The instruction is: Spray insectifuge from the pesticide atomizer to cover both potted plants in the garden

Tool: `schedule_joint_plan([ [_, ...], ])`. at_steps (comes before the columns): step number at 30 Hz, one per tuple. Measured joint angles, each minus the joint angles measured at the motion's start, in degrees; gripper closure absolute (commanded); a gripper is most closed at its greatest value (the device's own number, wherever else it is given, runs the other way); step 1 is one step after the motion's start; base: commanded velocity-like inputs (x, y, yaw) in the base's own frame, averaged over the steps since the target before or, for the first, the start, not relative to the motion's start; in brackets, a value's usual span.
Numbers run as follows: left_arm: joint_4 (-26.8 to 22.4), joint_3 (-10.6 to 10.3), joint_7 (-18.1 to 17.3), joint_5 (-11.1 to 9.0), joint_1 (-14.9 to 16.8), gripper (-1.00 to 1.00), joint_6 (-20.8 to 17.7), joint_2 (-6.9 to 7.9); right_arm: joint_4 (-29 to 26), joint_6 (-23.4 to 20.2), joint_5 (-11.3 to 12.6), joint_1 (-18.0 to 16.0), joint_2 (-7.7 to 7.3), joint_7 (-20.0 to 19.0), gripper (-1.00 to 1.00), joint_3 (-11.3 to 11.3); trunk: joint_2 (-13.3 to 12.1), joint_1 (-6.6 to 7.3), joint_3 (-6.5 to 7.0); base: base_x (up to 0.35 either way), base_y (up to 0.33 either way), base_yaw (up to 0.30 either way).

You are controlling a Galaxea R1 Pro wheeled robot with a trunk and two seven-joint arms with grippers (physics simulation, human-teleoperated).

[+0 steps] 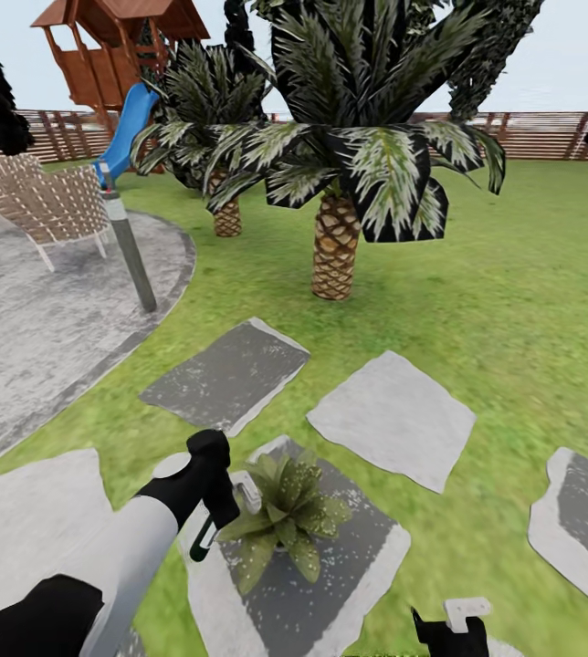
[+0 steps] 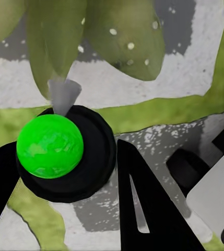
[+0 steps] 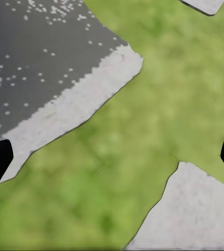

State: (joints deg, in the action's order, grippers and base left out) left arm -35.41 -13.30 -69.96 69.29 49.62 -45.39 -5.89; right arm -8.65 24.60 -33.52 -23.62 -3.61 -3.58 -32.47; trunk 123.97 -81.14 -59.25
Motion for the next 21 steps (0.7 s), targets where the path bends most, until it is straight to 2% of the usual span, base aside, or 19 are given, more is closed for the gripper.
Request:
schedule_joint_plan([
  [3,-0.01,0.06,0.0,-0.29,-0.05,1.0,-0.01,0.0,0.0,0.04,0.0,0.02,0.01,0.01,-1.0,0.0,0.0,0.0,0.0,0.0,0.0,-0.174],
  [10,-0.03,0.09,0.02,-0.21,-0.13,1.0,0.02,0.1,0.02,0.05,0.0,0.0,0.0,0.01,-1.0,-0.01,0.0,-0.01,0.0,-0.036,0.012,-0.019],
  [15,-0.03,0.11,-0.09,-0.27,-0.11,1.0,-0.03,0.01,0.03,0.03,-0.01,-0.02,0.01,0.0,-1.0,-0.01,0.0,-0.02,0.0,-0.204,0.212,0.0],
  [21,0.06,0.11,-0.02,-0.02,-0.15,1.0,-0.03,0.04,0.03,0.03,-0.01,0.01,0.01,0.0,-1.0,-0.01,0.0,0.0,0.06,-0.025,0.292,-0.114],
])
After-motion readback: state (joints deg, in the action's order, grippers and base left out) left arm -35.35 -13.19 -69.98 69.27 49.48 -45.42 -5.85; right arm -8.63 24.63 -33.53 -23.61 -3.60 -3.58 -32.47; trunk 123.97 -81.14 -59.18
